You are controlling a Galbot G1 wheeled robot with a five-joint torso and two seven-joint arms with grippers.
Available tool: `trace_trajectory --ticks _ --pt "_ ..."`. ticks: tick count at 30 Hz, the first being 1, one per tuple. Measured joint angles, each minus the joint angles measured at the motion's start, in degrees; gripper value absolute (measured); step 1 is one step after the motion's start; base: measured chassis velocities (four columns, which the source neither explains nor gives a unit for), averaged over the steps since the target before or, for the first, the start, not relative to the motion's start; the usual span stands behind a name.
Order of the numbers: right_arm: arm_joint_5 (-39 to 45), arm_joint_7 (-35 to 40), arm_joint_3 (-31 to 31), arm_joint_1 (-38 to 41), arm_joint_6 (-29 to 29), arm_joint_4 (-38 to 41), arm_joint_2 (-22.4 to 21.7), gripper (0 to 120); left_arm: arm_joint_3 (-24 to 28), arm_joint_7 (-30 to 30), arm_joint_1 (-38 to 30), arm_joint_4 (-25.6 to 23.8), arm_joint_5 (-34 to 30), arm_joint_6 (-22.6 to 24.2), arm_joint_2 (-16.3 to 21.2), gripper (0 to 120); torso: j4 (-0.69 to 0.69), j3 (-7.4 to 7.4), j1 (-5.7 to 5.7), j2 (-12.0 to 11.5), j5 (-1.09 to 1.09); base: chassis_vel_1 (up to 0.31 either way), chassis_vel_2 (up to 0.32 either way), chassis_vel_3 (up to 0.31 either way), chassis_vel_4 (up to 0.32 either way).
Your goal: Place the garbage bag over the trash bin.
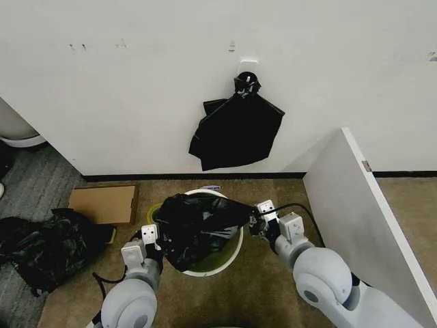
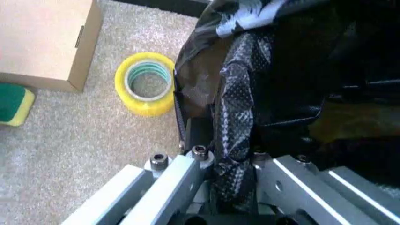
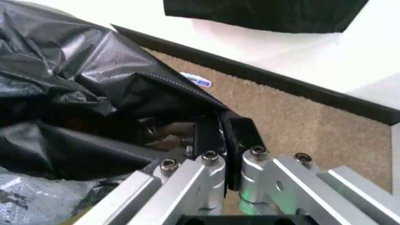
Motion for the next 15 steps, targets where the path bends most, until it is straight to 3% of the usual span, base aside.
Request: trace_trajectory --ticks 15 --pt "-1.2 1.2 0.7 -1.6 -1.2 -0.8 -2.0 0 -1.8 -0.8 2.6 -1.4 0.2 -1.1 -0.3 1 -0.02 0.00 0.00 0.0 0.00 0.000 0.000 0.000 0.000"
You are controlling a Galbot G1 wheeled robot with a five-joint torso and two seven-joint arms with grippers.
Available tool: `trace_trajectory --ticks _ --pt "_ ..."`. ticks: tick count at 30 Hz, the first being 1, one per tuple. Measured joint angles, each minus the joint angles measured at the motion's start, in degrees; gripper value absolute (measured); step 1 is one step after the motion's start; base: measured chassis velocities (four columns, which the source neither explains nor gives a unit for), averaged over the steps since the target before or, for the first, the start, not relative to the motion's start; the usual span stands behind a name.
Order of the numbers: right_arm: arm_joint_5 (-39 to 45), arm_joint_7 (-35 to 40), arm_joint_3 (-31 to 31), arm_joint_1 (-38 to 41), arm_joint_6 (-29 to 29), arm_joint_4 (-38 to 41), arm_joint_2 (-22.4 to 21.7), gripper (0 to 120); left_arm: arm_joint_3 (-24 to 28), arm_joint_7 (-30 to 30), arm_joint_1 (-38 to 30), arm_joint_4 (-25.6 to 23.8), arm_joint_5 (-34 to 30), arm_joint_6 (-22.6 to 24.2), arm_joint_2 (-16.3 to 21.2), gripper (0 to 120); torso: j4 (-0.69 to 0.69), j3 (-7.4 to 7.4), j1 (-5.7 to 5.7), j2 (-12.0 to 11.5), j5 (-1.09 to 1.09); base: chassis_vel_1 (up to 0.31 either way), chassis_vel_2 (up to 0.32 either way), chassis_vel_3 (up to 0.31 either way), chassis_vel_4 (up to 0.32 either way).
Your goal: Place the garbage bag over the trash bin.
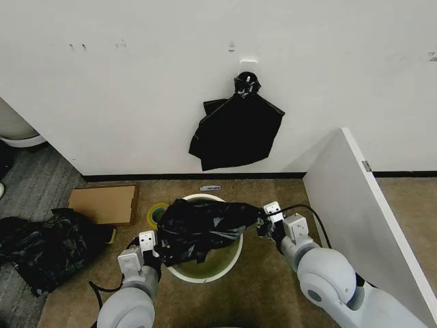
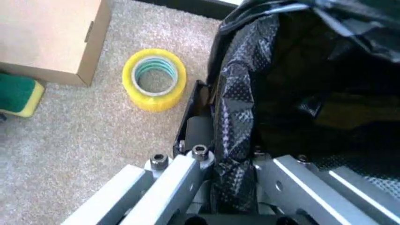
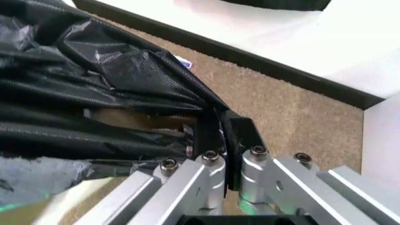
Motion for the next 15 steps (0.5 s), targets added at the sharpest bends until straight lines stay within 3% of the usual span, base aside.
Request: trace_trajectory --ticks 15 --pt "-0.8 -0.2 -2.1 -1.2 0.0 -4.4 0.4 0 -3.6 -0.1 2.3 -2.5 -0.6 -0.3 0.2 1 0.02 0.00 0.00 0.0 0.00 0.000 0.000 0.000 0.000"
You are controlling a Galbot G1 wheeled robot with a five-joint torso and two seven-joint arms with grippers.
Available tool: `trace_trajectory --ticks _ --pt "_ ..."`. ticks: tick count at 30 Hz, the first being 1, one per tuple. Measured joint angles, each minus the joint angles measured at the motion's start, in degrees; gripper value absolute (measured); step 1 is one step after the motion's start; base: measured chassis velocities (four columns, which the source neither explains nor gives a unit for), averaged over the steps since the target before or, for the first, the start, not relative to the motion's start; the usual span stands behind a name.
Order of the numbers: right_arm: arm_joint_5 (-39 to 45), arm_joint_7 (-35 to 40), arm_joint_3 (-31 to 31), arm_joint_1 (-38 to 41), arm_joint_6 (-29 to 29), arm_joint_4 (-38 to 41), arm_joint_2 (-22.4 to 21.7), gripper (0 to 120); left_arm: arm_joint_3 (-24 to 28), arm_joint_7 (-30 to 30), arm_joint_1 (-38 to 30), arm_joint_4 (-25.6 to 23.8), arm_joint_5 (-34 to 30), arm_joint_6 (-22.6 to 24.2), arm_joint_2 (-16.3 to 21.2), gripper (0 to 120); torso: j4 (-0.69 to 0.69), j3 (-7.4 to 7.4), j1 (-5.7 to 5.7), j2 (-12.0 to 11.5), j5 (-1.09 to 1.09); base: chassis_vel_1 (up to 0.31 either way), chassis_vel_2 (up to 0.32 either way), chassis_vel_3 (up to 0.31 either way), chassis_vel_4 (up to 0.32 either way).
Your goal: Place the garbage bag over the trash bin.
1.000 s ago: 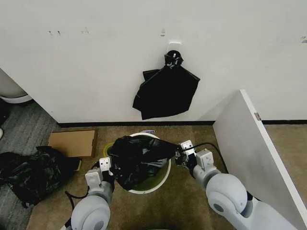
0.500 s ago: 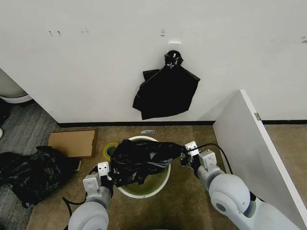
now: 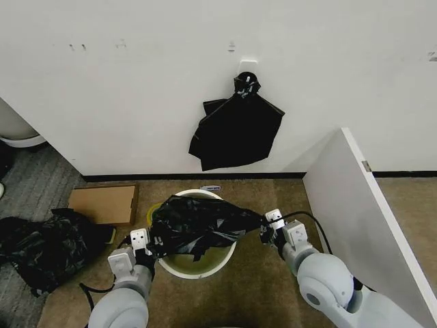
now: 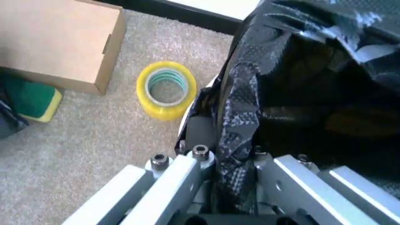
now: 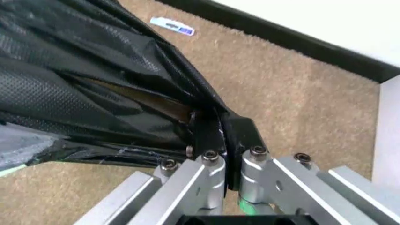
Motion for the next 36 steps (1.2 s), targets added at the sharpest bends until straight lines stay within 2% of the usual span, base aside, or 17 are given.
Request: trace_trajectory --ticks 6,12,14,16,19,23,24,28,30,32,34,36 --pt "-1.2 -0.2 -0.2 -0.6 1.9 1.6 -0.3 0 -0.1 -0.2 0.1 0.0 0.1 0.0 -0.1 1 0.00 0.00 0.00 0.0 0.01 0.000 0.000 0.000 0.000" --pt "-4.4 -2.3 0.8 -1.8 4.7 4.3 -1.5 11 -0.1 -0.3 0.0 0.4 0.2 0.0 -0.1 0 0.00 0.00 0.00 0.0 0.00 0.000 0.000 0.000 0.000" --pt "-9.7 -6.5 1.7 -4.3 7.2 8.0 -3.3 30 0.0 -0.3 -0.6 1.0 0.1 0.0 0.0 0 0.01 0.00 0.00 0.0 -0.01 0.000 0.000 0.000 0.000" --pt "-11.5 -7.9 1.9 -5.4 7.8 9.1 -3.9 31 0.1 -0.4 -0.8 1.1 0.0 0.0 0.0 0 -0.01 0.00 0.00 0.0 -0.01 0.000 0.000 0.000 0.000" --pt "-20.2 -13.0 3.0 -11.7 10.9 13.2 -6.2 44 0.3 -0.5 -1.8 1.5 -0.5 0.1 0.1 0 -0.02 0.00 0.00 0.0 0.00 0.000 0.000 0.000 0.000" --pt "-27.5 -16.2 4.3 -14.6 15.4 13.9 -7.5 62 0.7 -0.6 -2.0 1.6 -0.8 0.2 0.1 0 0.00 0.00 0.00 0.0 0.00 0.000 0.000 0.000 0.000" --pt "-27.5 -16.2 4.3 -14.6 15.4 13.9 -7.5 62 0.7 -0.6 -2.0 1.6 -0.8 0.2 0.1 0 0.00 0.00 0.00 0.0 0.00 0.000 0.000 0.000 0.000" --pt "-39.4 -18.9 3.4 -14.6 24.3 12.0 -8.3 79 1.3 -0.6 -2.2 1.4 -0.9 0.5 0.0 0 -0.01 0.00 0.00 0.0 0.00 0.000 0.000 0.000 0.000" --pt "-48.7 -21.0 3.3 -13.2 31.3 8.8 -8.4 86 1.4 -0.6 -2.2 1.0 -1.0 0.7 0.0 0 -0.01 0.00 0.00 0.0 0.00 0.000 0.000 0.000 0.000" --pt "-51.4 -21.5 3.4 -12.7 33.3 7.7 -8.4 90 1.4 -0.6 -2.1 0.8 -1.1 0.8 0.0 0 0.00 0.00 0.00 0.0 0.00 0.000 0.000 0.000 0.000" --pt "-63.3 -24.1 4.3 -10.1 43.2 3.2 -8.1 98 1.4 -0.5 -1.6 0.1 -1.2 1.3 0.2 0 0.01 0.00 0.01 0.0 0.01 0.000 0.000 0.000 0.000" --pt "-69.4 -25.7 4.5 -8.5 49.2 0.8 -8.0 100 1.6 -0.3 -1.3 -0.4 -1.2 1.6 0.3 0 0.01 0.00 0.01 0.0 0.01 0.000 0.000 0.000 0.000"
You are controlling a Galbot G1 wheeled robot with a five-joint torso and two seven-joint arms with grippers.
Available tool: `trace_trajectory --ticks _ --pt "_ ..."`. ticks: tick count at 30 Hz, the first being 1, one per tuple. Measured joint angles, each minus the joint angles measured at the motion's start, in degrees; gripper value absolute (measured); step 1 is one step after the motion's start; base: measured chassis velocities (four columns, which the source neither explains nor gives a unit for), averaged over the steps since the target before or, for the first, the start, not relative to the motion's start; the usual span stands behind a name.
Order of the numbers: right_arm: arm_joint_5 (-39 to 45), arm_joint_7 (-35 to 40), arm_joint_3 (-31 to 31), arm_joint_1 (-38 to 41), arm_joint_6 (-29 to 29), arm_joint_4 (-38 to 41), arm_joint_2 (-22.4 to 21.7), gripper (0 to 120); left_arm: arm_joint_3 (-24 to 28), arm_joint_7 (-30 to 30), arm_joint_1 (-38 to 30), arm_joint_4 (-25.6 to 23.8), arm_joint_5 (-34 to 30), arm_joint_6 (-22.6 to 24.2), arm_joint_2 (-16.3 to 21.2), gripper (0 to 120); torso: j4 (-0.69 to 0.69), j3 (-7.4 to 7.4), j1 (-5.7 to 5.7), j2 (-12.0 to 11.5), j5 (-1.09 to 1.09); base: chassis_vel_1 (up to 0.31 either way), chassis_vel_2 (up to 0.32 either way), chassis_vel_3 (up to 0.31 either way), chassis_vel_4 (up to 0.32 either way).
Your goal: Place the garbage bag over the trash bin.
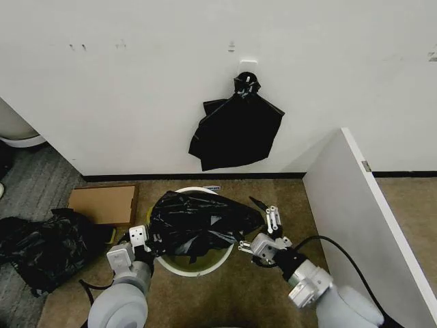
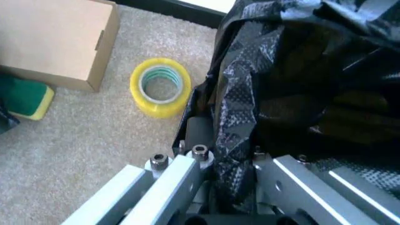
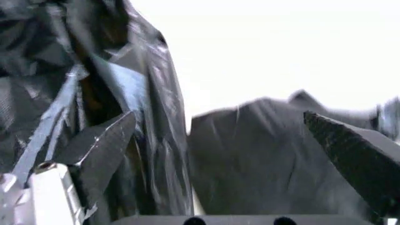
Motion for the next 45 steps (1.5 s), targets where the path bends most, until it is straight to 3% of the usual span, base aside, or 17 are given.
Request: trace_trajectory --ticks 7,22,31,40,42,45 --pt "-7.7 -2.1 -0.2 1.3 6.2 -1.8 0.0 100 0.9 0.2 -0.1 -0.2 0.0 0.7 0.0 0 -0.02 0.00 0.00 0.0 -0.01 0.000 0.000 0.000 0.000" --pt "-16.4 -2.9 -0.7 4.2 9.3 -3.2 0.1 98 2.3 0.3 -0.3 -0.5 -0.2 1.5 -0.1 0 -0.02 0.00 -0.01 0.0 -0.01 0.000 0.000 0.000 0.000" --pt "-22.0 -2.9 -2.8 5.8 14.1 -4.0 0.9 67 3.0 0.3 -0.1 -0.8 -0.2 2.0 -0.4 0 -0.02 0.00 -0.01 0.0 -0.01 0.000 0.000 0.000 0.000" --pt "-22.8 -2.8 -3.3 5.9 15.2 -4.1 0.7 32 3.3 0.3 0.2 -1.0 -0.2 2.3 -0.3 0 -0.02 0.00 -0.01 0.0 -0.01 0.000 0.000 0.000 0.000" --pt "-22.8 -2.8 -3.3 5.9 15.3 -4.1 0.6 30 3.3 0.3 0.2 -1.1 -0.2 2.3 -0.3 0 -0.02 0.00 -0.01 0.0 -0.01 0.000 0.000 0.000 0.000" --pt "-22.6 -3.1 -3.5 6.0 15.3 -4.3 0.2 15 3.4 0.5 0.3 -1.3 0.0 2.3 -0.2 0 -0.02 0.00 -0.01 0.0 -0.01 0.000 0.000 0.000 0.000"
